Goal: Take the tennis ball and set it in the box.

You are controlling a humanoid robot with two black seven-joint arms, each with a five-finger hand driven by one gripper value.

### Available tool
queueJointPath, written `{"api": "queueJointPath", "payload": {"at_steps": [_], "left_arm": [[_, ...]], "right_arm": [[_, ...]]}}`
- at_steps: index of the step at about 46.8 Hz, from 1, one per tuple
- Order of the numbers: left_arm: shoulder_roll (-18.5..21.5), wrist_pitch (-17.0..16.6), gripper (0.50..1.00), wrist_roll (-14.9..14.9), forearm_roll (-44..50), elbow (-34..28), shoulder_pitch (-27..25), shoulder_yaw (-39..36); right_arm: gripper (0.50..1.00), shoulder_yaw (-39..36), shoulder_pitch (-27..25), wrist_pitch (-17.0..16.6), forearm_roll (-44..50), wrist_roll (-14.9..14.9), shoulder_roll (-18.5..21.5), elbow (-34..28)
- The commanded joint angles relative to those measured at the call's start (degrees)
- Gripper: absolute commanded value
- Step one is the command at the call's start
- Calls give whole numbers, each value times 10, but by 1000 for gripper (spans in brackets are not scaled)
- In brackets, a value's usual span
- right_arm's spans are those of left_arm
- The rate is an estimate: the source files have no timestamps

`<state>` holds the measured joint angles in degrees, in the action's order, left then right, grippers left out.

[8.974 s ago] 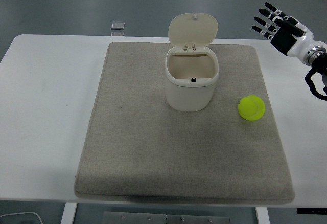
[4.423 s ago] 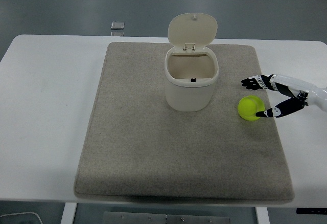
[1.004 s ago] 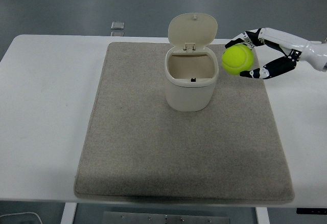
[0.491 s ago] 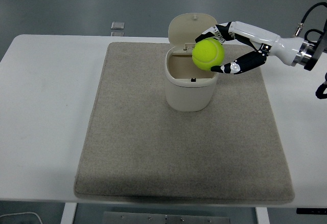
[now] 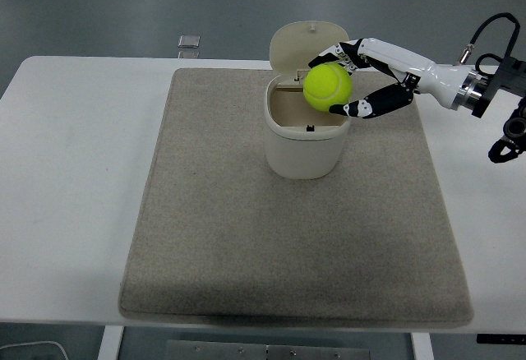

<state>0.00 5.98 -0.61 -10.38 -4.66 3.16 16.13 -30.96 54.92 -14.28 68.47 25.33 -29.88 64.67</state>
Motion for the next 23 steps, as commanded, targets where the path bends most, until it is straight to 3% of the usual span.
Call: {"api": "queueJointPath", "payload": {"at_steps": [1, 11, 23], "left_arm": [[0, 0, 992, 0, 0, 0, 0, 0], [0, 0, 992, 0, 0, 0, 0, 0], [0, 0, 992, 0, 0, 0, 0, 0]], "right_arm": [[727, 0, -3, 0, 0, 0, 0, 0], [850, 0, -5, 0, 0, 0, 0, 0], [868, 2, -5, -4, 0, 0, 0, 0]]}}
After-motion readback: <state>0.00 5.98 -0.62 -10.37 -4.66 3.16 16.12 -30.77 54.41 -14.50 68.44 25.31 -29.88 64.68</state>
